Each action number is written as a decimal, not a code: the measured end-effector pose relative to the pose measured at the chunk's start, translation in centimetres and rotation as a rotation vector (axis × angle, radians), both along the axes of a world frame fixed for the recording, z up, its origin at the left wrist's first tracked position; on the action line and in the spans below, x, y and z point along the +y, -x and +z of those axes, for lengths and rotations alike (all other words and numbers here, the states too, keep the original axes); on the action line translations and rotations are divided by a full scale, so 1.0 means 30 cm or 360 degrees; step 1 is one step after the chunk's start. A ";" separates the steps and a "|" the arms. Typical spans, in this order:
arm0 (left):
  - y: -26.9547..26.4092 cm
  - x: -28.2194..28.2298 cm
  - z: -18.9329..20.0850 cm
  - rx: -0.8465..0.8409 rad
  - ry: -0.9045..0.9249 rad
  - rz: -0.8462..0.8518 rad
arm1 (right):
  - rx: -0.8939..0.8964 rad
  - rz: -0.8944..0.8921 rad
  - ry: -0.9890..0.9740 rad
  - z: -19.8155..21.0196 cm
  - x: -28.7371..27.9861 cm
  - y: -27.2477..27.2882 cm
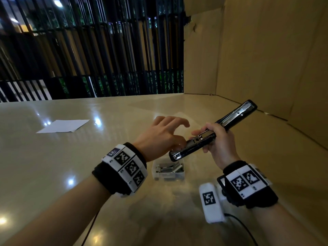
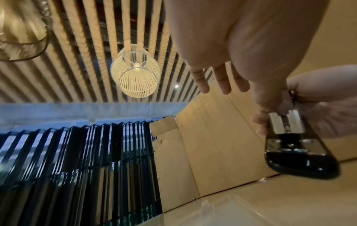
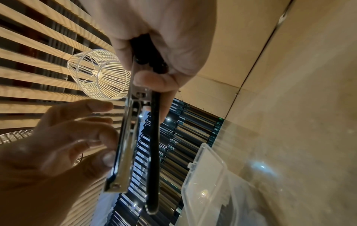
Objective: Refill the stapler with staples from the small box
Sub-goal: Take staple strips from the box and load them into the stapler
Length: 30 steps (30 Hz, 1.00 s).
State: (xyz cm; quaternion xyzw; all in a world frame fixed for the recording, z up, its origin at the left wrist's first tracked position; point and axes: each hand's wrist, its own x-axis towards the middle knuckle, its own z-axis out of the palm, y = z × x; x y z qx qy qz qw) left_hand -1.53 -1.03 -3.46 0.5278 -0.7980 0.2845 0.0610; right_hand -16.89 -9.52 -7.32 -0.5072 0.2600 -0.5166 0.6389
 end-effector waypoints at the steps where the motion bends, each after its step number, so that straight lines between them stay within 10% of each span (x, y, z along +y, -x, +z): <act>1: 0.005 -0.003 0.005 -0.0050 -0.0019 -0.0015 | 0.0003 0.0002 -0.0003 -0.001 -0.001 0.000; 30: 0.006 -0.065 -0.007 -0.0401 -0.0200 -0.0314 | 0.0079 -0.0149 -0.0120 -0.013 -0.021 0.008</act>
